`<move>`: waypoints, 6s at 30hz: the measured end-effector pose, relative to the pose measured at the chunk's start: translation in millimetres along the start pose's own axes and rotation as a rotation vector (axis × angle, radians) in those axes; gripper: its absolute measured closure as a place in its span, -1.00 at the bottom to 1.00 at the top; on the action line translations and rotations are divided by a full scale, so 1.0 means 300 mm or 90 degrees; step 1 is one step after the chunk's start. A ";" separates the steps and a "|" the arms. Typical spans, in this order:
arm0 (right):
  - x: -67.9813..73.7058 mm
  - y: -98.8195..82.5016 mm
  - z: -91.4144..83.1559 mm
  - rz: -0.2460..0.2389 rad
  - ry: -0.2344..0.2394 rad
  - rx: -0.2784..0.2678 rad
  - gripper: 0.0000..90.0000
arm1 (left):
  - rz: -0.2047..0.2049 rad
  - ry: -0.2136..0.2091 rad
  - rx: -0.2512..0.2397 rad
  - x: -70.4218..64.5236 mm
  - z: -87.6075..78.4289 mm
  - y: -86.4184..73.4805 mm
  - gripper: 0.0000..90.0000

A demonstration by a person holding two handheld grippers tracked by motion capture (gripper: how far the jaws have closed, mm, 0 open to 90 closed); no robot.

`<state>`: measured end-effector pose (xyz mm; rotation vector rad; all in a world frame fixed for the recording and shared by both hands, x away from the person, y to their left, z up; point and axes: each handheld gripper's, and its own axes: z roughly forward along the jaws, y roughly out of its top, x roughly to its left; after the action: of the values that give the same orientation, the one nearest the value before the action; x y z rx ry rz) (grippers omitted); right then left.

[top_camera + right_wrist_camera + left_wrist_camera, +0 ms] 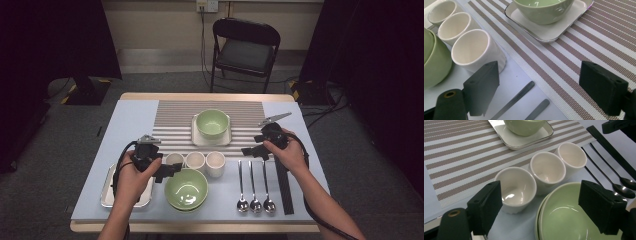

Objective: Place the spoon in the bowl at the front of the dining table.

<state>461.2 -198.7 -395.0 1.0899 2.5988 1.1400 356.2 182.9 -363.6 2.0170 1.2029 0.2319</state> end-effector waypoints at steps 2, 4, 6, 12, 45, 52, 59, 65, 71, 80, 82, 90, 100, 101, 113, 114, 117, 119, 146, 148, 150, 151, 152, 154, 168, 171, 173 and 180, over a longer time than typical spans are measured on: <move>0.000 -0.001 -0.001 0.003 -0.002 0.000 -0.65 | 0.001 -0.001 0.000 -0.003 0.003 0.003 -0.58; -0.001 -0.002 -0.001 0.001 -0.001 -0.001 -0.65 | 0.002 -0.003 0.000 -0.008 0.006 0.006 -0.58; -0.001 -0.003 -0.002 0.001 0.001 -0.001 -0.65 | 0.004 -0.004 0.001 -0.013 0.010 0.009 -0.58; 0.002 -0.008 0.002 -0.002 0.002 0.001 -0.65 | 0.006 -0.006 0.004 -0.020 0.024 0.015 -0.58; -0.001 -0.041 0.015 -0.006 0.015 0.011 -0.65 | 0.023 -0.033 0.009 -0.084 0.084 0.050 -0.59; -0.003 -0.049 0.016 -0.004 0.014 0.012 -0.65 | 0.032 -0.037 0.013 -0.100 0.098 0.059 -0.59; -0.006 -0.060 0.014 -0.004 0.017 0.011 -0.65 | 0.035 -0.043 0.013 -0.117 0.109 0.071 -0.59; -0.006 -0.069 0.012 -0.007 0.018 0.013 -0.65 | 0.040 -0.049 0.013 -0.131 0.119 0.081 -0.59; -0.009 -0.074 0.008 -0.003 0.015 0.012 -0.65 | 0.041 -0.059 0.012 -0.151 0.134 0.090 -0.59; -0.009 -0.079 0.002 -0.007 0.016 0.009 -0.65 | 0.048 -0.069 0.014 -0.176 0.146 0.103 -0.59; -0.009 -0.080 0.002 -0.005 0.019 0.011 -0.65 | 0.048 -0.069 0.013 -0.181 0.148 0.105 -0.59; -0.006 -0.083 0.003 -0.008 0.018 0.014 -0.65 | 0.053 -0.076 0.010 -0.199 0.154 0.111 -0.59; -0.010 -0.090 0.004 -0.005 0.020 0.014 -0.65 | 0.059 -0.087 0.012 -0.216 0.174 0.111 -0.59; -0.010 -0.090 0.004 -0.006 0.020 0.014 -0.65 | 0.058 -0.086 0.015 -0.220 0.176 0.110 -0.59; -0.013 -0.099 0.005 -0.007 0.025 0.016 -0.65 | 0.062 -0.099 0.013 -0.239 0.190 0.109 -0.59; -0.013 -0.099 0.005 -0.005 0.024 0.018 -0.65 | 0.060 -0.099 0.012 -0.242 0.192 0.108 -0.59; -0.013 -0.100 0.004 -0.006 0.024 0.017 -0.65 | 0.059 -0.103 0.012 -0.248 0.198 0.107 -0.59; -0.013 -0.100 0.004 -0.007 0.025 0.015 -0.65 | 0.061 -0.102 0.014 -0.251 0.201 0.107 -0.59; -0.012 -0.110 0.015 -0.012 0.034 0.018 -0.65 | 0.068 -0.126 0.016 -0.313 0.263 0.087 -0.59; -0.011 -0.112 0.017 -0.013 0.034 0.018 -0.65 | 0.074 -0.128 0.021 -0.319 0.267 0.086 -0.59; -0.011 -0.115 0.021 -0.015 0.036 0.018 -0.65 | 0.073 -0.131 0.020 -0.327 0.271 0.084 -0.59; -0.010 -0.116 0.021 -0.014 0.035 0.019 -0.65 | 0.076 -0.132 0.021 -0.330 0.272 0.083 -0.59; -0.011 -0.116 0.022 -0.015 0.034 0.020 -0.65 | 0.076 -0.134 0.021 -0.333 0.273 0.083 -0.59; -0.012 -0.116 0.021 -0.015 0.035 0.019 -0.65 | 0.077 -0.134 0.022 -0.338 0.275 0.082 -0.59; -0.010 -0.120 0.028 -0.013 0.038 0.019 -0.65 | 0.091 -0.140 0.031 -0.368 0.300 0.068 -0.59; -0.009 -0.120 0.029 -0.015 0.036 0.020 -0.65 | 0.093 -0.138 0.035 -0.372 0.306 0.066 -0.59; -0.010 -0.120 0.029 -0.016 0.036 0.021 -0.65 | 0.096 -0.141 0.036 -0.374 0.310 0.064 -0.59; -0.009 -0.121 0.030 -0.015 0.037 0.021 -0.65 | 0.092 -0.144 0.037 -0.385 0.325 0.053 -0.59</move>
<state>445.7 -211.8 -426.5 1.0444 2.6770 1.1446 353.7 34.5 -395.3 2.1190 0.9346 0.0363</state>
